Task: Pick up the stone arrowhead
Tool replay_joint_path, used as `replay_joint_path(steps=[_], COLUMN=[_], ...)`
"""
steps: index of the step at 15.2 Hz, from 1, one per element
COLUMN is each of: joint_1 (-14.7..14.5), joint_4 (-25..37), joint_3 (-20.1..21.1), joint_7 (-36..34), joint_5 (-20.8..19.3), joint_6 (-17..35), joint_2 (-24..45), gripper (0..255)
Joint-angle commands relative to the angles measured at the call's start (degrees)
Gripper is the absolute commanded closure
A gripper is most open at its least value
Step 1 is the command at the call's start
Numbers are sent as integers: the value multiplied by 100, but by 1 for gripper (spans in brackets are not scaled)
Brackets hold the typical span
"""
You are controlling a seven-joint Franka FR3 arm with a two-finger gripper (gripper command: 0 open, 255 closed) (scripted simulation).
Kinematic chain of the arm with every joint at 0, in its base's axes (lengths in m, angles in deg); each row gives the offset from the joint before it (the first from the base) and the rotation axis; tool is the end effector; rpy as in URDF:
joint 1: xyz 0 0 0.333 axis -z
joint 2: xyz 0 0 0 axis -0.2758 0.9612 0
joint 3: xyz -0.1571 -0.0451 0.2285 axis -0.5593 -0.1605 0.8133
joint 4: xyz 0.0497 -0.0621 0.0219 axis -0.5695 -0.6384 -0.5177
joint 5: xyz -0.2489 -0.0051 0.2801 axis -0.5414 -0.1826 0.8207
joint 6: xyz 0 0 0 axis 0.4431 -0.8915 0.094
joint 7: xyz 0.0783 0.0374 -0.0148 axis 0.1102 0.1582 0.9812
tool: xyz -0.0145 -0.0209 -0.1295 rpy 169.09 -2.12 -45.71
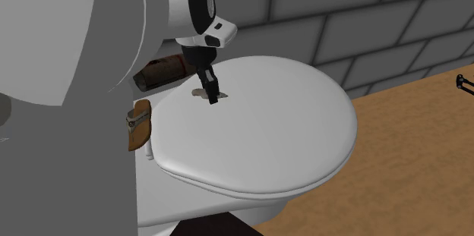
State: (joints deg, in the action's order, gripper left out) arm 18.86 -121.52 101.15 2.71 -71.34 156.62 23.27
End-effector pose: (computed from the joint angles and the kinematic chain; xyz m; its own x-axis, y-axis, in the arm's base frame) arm 0.3910 0.2918 0.4189 0.8117 -0.5798 0.0714 -0.5833 -0.8111 0.0447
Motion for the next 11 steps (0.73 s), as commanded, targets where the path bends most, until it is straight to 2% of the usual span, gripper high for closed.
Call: replay_joint_path(steps=[1, 11], joint_1=[-1, 10], joint_4=[5, 650], joint_3=[5, -97], joint_7=[-8, 97], joint_5=[-4, 57], joint_6=[1, -770], joint_2=[9, -144], gripper=[255, 255])
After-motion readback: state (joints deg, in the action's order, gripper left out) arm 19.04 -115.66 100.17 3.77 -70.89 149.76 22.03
